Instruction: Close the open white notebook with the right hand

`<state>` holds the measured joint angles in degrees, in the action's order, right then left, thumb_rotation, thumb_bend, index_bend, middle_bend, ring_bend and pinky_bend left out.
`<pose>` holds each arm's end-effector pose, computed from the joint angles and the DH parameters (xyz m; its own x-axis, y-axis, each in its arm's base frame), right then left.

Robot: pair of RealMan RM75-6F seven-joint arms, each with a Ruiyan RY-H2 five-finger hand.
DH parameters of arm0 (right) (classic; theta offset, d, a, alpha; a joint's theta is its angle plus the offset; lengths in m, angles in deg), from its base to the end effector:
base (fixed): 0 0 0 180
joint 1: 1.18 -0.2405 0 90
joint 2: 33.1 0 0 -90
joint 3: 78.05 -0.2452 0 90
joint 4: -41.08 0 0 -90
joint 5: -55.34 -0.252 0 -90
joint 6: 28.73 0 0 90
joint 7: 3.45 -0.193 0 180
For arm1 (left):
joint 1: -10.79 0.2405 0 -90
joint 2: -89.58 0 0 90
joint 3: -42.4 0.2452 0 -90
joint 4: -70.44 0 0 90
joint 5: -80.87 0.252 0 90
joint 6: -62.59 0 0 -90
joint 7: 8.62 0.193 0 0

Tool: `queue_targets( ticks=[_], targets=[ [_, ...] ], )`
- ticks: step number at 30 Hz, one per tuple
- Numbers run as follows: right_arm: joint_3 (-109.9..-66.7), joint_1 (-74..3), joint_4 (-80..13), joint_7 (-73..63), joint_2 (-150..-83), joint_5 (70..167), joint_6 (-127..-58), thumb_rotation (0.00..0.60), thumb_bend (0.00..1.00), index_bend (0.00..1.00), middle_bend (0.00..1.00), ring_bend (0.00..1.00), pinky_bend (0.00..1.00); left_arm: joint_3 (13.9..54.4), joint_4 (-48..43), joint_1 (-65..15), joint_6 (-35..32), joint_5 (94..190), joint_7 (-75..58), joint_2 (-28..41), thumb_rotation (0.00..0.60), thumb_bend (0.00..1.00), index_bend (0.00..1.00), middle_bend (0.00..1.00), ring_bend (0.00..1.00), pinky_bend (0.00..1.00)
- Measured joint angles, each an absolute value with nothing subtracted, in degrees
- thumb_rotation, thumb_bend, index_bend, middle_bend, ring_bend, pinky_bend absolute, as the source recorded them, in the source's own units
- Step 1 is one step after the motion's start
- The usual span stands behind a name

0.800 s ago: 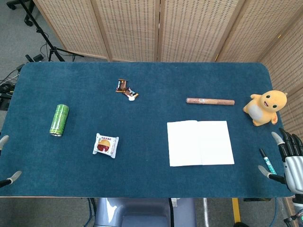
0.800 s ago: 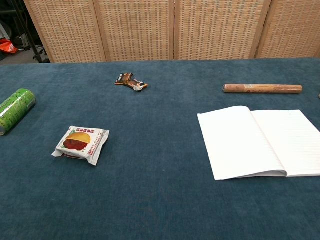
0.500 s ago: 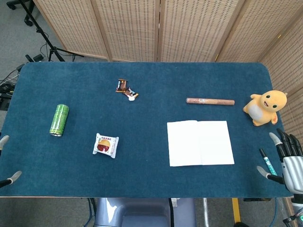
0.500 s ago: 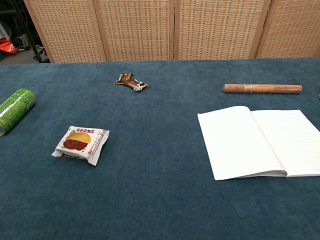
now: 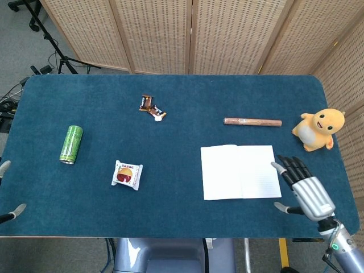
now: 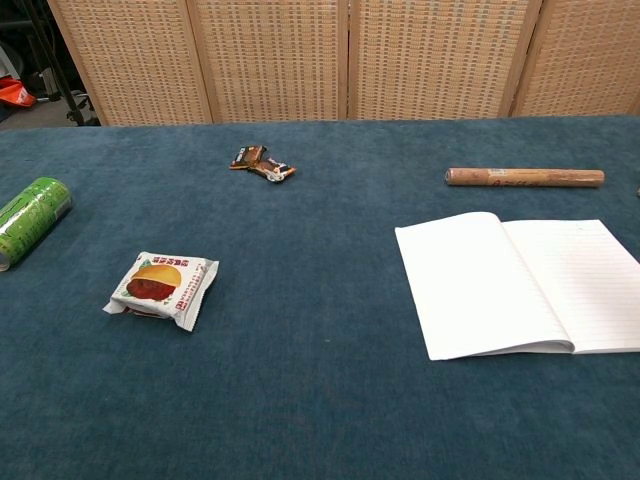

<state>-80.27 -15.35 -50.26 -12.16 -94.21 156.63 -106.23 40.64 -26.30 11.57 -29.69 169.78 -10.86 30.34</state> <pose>-0.2568 -0.2670 0.0879 0.3946 -0.1087 0.9124 -0.8610 -0.3905 0.3258 -0.3131 0.1959 0.1494 0.3715 -0.0657 0.9261 0.9284 0.0253 -0.3706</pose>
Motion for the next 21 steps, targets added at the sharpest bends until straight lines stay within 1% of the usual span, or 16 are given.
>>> queue_targets(
  ticks=[7,10,21],
  targets=[
    [-79.70,-20.08,-53.22,-4.84,-96.98,156.71,-96.87,0.600,0.00,0.00,0.00,0.00,0.00,40.32,-26.16,11.43,-29.19,168.94,-12.01,30.80,0.600,0.00,0.00,0.00,0.00,0.00],
    [-79.51,-21.22,-54.59,-0.52,-98.65,155.92,-94.19,0.600,0.00,0.00,0.00,0.00,0.00,40.42,-26.15,11.42,-29.09,169.02,-12.21,30.94,0.600,0.00,0.00,0.00,0.00,0.00],
    [-80.59,-23.71,-54.57,16.51,-108.00,151.67,-89.43,0.600,0.00,0.00,0.00,0.00,0.00,40.63,-25.90,11.52,-29.18,169.34,-12.55,30.91,0.600,0.00,0.00,0.00,0.00,0.00]
  ],
)
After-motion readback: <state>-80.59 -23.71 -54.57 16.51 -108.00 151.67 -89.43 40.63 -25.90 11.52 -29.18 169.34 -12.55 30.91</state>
